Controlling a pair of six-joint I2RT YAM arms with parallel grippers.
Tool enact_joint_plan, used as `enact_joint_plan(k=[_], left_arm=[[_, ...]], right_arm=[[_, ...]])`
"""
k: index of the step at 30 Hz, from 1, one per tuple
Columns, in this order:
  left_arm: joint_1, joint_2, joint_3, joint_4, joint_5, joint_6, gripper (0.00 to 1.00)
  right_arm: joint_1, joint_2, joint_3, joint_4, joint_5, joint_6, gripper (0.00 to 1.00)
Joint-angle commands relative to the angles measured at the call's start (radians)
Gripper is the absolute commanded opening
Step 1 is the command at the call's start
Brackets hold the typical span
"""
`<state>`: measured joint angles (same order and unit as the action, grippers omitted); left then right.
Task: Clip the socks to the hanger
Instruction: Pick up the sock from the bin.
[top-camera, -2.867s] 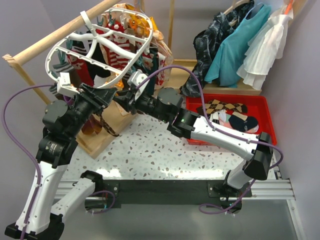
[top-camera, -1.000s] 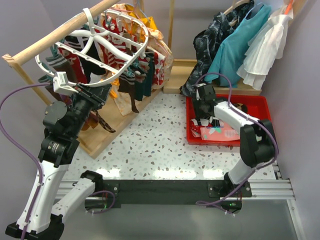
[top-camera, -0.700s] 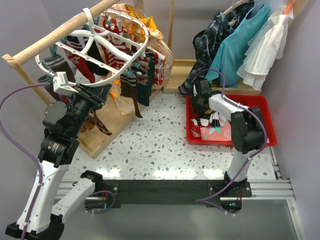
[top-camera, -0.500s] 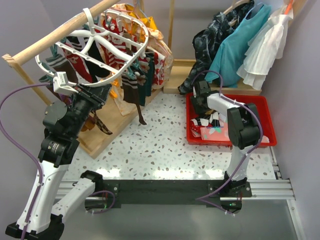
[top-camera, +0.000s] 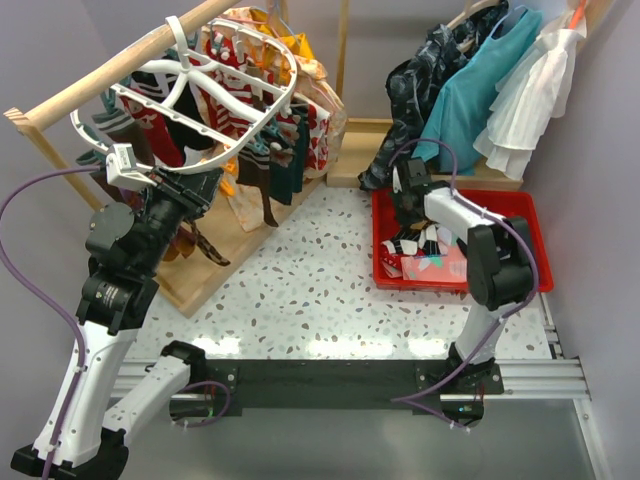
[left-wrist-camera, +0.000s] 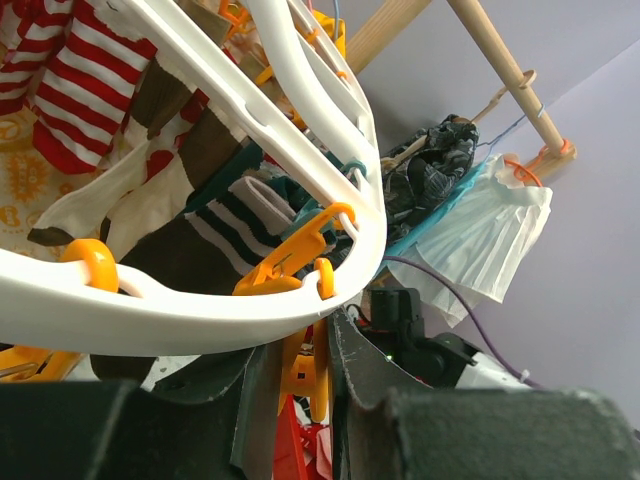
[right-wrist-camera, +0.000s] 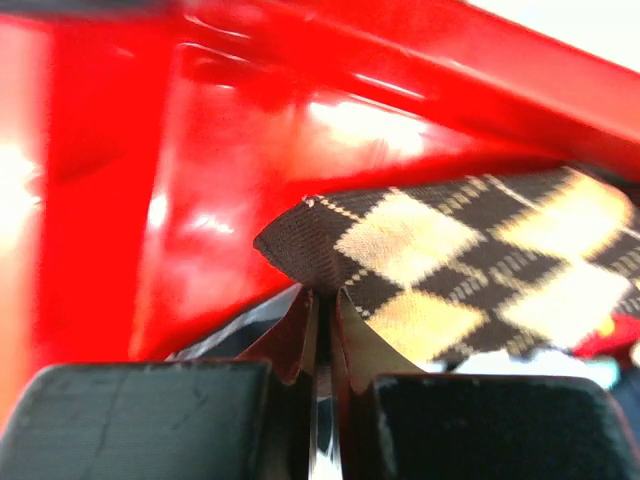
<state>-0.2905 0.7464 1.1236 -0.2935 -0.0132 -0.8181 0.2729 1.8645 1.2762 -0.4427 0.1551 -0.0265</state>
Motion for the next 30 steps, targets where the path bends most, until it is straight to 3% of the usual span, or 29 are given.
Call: enact_joint_plan(k=[1,10,15,21,22,30], left_arm=[[0.005,-0.004,-0.001,0.077,-0.028,0.014,0.17],[0.005,-0.004,0.004,0.079,-0.013,0.014,0.16],[0.005,-0.009,0.004,0.077,-0.005,0.013,0.16],[0.005,-0.009,-0.001,0.076,0.009,0.008,0.16],[0.005,-0.01,-0.001,0.074,0.009,0.007,0.16],[0.005,-0.012,-0.001,0.077,0.009,0.007,0.16]], right_arm=[[-0.001,-0.166,-0.006,-0.024,-0.074,0.06,0.0],[0.0,-0.356,0.002,-0.07,-0.219,0.138,0.0],[-0.001,-0.406,-0.089,-0.064,-0.307,0.212,0.01],[-0.001,-0.392,-0.251,-0.033,-0.328,0.231,0.12],[0.0,-0.384,-0.261,-0.031,-0.313,0.224,0.18],[-0.001,-0.39,-0.287,-0.021,-0.236,0.195,0.3]])
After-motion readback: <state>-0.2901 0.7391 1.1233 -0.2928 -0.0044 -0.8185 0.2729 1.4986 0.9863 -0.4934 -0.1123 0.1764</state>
